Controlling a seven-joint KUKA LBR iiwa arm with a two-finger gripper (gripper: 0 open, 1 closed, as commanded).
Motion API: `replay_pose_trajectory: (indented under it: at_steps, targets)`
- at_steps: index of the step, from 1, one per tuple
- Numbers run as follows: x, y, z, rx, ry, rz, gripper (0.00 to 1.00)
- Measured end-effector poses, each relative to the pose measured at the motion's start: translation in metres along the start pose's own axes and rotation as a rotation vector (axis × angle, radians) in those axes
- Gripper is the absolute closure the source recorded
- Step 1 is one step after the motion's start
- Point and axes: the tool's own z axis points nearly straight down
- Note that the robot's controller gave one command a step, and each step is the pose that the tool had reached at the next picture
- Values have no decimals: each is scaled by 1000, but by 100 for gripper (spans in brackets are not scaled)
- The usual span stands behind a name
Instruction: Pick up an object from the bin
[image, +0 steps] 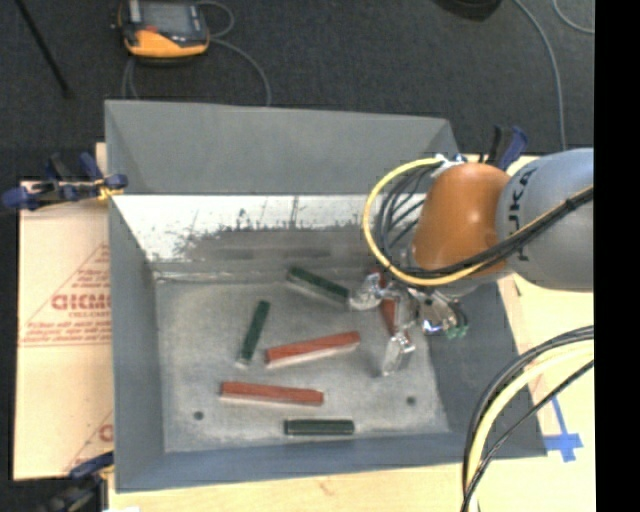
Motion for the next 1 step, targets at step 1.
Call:
replay_pose_trajectory:
  at_steps: [1]
  targets:
    - [-30,33,15,4,-14,228,100]
